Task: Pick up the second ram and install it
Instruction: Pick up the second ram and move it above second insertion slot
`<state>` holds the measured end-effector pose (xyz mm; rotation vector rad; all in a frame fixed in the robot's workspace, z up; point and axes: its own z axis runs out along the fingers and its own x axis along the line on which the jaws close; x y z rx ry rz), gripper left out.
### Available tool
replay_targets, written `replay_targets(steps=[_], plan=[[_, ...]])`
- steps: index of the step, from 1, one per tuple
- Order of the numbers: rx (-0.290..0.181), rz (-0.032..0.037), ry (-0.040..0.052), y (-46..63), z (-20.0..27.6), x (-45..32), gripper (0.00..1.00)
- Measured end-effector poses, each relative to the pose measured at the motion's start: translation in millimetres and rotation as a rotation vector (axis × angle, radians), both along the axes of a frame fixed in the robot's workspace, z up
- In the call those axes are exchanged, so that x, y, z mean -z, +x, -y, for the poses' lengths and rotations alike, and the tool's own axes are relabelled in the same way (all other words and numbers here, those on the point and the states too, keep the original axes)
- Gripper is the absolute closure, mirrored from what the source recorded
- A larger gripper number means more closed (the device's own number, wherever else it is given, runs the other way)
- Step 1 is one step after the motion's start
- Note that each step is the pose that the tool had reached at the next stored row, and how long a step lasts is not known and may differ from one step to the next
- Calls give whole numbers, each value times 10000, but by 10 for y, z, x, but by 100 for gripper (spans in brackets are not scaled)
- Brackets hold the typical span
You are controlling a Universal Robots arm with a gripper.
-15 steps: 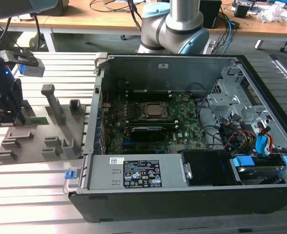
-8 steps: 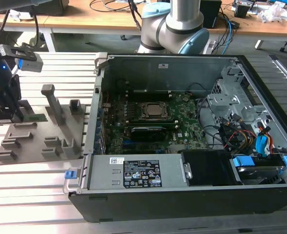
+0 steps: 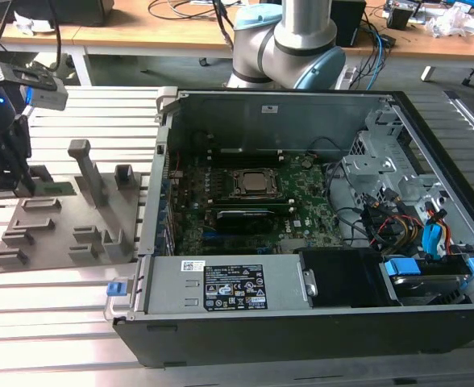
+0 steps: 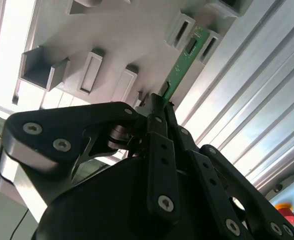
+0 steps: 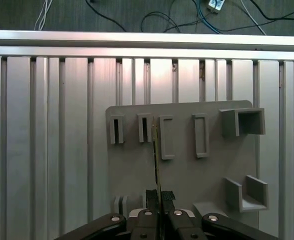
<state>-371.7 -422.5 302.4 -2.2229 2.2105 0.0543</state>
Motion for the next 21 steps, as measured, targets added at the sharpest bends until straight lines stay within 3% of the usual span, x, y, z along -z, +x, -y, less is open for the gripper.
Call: replay_targets(steps=[6,11,21], plan=[[0,0,-2,0,-10,-129,86],[0,-1,-3,0,-14,-289,86],[0,0,-3,1,-23,-490,86]])
